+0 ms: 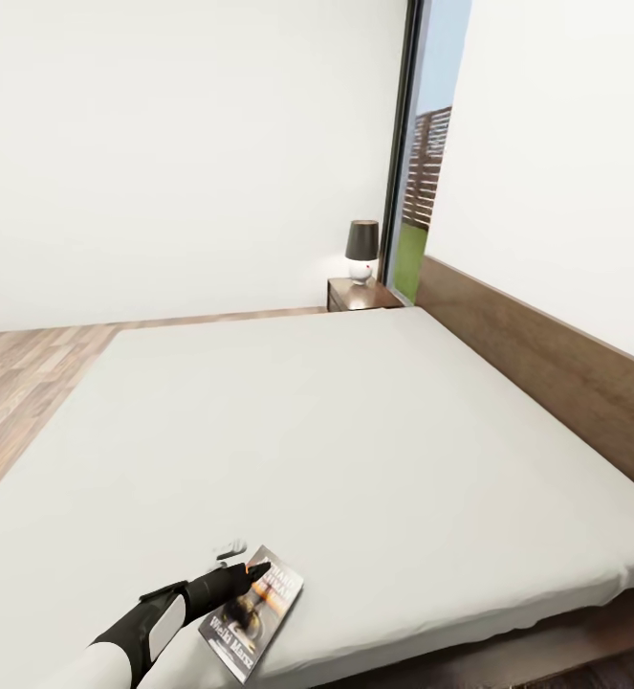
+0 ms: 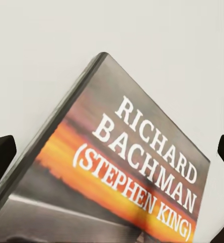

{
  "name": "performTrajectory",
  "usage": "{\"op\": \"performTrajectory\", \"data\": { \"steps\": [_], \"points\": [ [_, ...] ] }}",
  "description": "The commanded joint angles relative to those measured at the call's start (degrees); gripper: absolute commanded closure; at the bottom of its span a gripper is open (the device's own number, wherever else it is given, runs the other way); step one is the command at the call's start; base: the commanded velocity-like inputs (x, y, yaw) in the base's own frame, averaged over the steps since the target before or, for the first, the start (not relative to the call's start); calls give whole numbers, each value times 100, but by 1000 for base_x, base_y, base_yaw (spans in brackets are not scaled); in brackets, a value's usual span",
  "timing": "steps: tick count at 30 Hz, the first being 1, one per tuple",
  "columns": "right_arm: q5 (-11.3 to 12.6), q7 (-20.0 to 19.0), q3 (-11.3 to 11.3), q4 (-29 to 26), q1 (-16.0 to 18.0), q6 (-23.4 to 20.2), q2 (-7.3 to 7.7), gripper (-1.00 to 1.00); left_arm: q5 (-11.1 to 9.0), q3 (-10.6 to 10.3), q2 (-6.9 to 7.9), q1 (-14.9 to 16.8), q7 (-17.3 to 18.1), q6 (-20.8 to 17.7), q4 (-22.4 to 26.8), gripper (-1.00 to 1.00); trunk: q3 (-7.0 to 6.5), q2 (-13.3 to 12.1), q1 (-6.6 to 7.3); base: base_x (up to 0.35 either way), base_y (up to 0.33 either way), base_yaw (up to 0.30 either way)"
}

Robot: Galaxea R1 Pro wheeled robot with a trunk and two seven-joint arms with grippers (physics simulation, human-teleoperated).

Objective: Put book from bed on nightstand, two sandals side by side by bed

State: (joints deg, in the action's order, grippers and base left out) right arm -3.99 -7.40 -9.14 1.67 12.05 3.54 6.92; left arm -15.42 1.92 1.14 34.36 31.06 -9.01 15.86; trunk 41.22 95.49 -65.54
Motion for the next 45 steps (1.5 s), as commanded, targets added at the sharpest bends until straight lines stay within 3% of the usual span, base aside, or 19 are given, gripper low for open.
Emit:
{"op": "performTrajectory", "data": {
  "steps": [1,14,45],
  "points": [
    [-41,-16,-49,18,7,33,3,-100,-40,19,0,1,22,-61,5,-100,5,2,1,0,0,-189],
    [-41,-16,-47,17,7,33,3,-100,-40,19,0,1,22,-59,5,-100,5,2,1,0,0,-118],
    [-41,-16,-45,17,7,33,3,-100,-40,19,-2,1,22,-59,5,-100,5,2,1,0,0,-8]
  ]
}}
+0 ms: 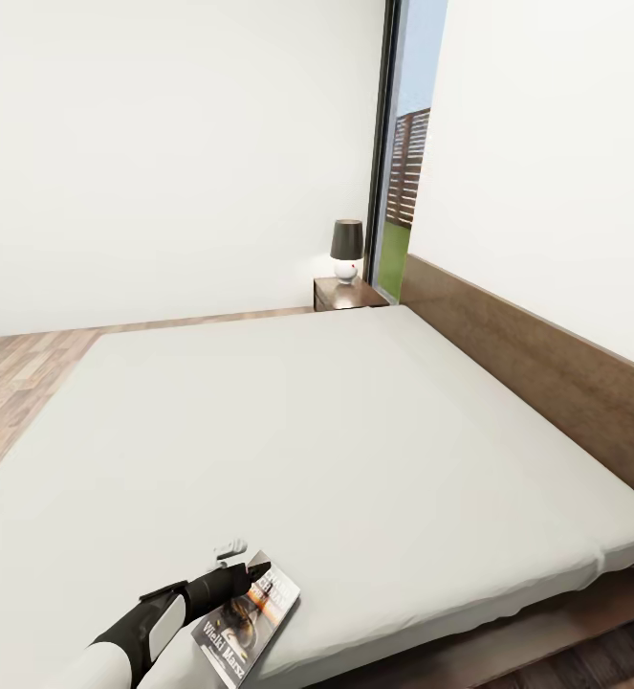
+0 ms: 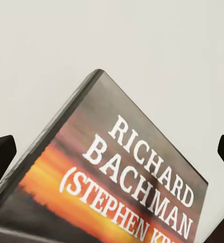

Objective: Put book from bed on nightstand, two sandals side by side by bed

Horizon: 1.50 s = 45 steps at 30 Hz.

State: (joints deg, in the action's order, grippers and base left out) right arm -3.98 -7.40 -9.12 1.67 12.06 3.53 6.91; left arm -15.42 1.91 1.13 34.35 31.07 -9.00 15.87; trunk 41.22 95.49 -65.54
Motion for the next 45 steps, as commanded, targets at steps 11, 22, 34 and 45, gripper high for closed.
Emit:
{"op": "performTrajectory", "data": {
  "steps": [11,22,34,45],
  "points": [
    [-41,-16,-47,25,7,34,3,-100,-40,20,1,2,22,-62,3,-100,5,2,1,0,0,0],
    [-41,-16,-46,26,7,34,3,-100,-40,20,1,2,22,-62,4,-100,5,2,1,0,0,0],
    [-41,-16,-46,27,7,34,0,-100,-40,20,1,2,22,-60,4,-100,5,2,1,0,0,0],
    [-41,-16,-46,27,7,34,3,-100,-40,20,-1,2,22,-60,4,-100,5,2,1,0,0,0]
  ]
}}
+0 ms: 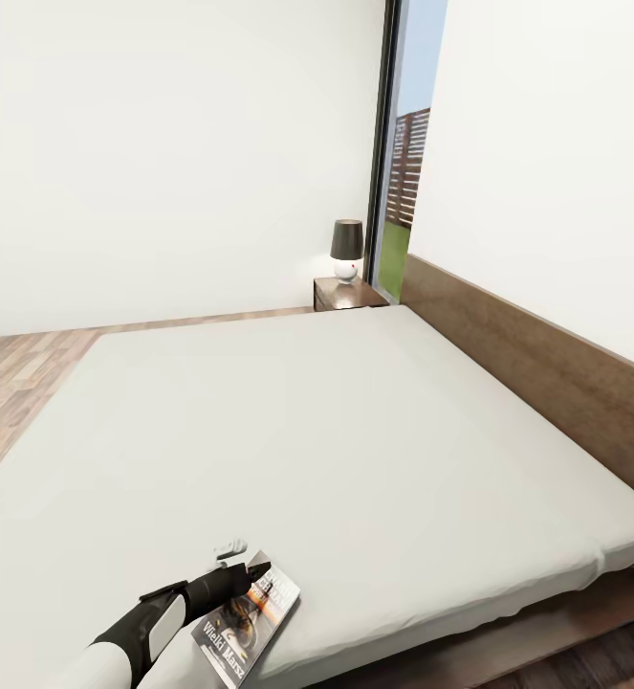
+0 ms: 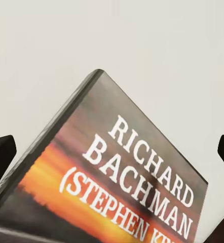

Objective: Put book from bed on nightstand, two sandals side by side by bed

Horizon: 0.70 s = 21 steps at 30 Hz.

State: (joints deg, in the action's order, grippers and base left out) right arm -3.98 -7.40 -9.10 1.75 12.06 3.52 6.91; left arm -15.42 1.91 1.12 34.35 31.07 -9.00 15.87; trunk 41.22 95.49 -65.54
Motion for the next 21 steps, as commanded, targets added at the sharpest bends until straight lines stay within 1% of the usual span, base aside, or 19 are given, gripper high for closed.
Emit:
{"op": "performTrajectory", "data": {
  "steps": [1,21],
  "points": [
    [-41,-16,-48,19,7,35,3,-100,-40,20,-2,2,22,-61,4,-100,5,2,1,0,0,0],
    [-41,-16,-50,19,7,35,4,-100,-40,20,2,2,22,-58,4,-100,5,2,1,0,0,-8]
  ]
}}
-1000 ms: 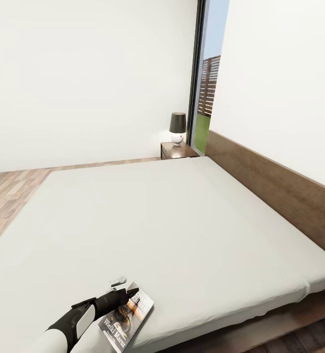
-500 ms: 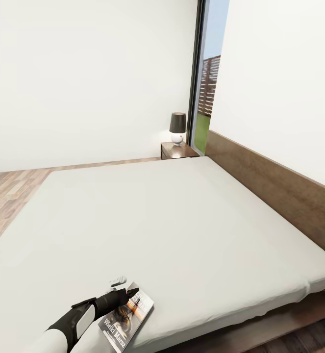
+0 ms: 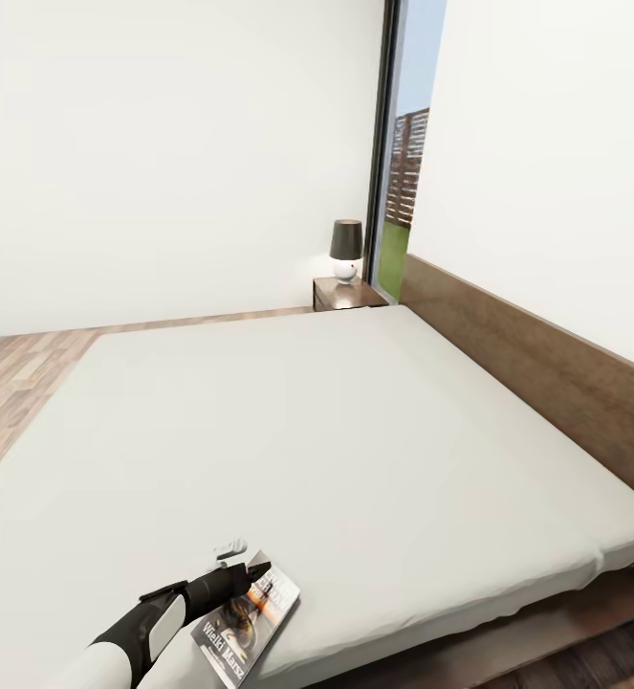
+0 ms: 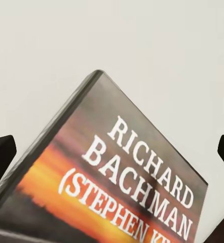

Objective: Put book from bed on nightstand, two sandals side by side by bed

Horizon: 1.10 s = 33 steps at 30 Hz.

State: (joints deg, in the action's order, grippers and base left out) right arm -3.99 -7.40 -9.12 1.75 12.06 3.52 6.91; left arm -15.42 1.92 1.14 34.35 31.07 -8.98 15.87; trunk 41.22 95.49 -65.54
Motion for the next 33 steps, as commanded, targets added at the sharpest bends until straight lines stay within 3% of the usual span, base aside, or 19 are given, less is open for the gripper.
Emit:
{"op": "performTrajectory", "data": {
  "steps": [1,33],
  "points": [
    [-41,-16,-48,19,7,35,3,-100,-40,19,0,2,22,-60,4,-100,5,2,1,0,0,-58],
    [-41,-16,-47,12,7,35,3,-100,-40,19,-3,2,22,-60,4,-100,5,2,1,0,0,-26]
  ]
}}
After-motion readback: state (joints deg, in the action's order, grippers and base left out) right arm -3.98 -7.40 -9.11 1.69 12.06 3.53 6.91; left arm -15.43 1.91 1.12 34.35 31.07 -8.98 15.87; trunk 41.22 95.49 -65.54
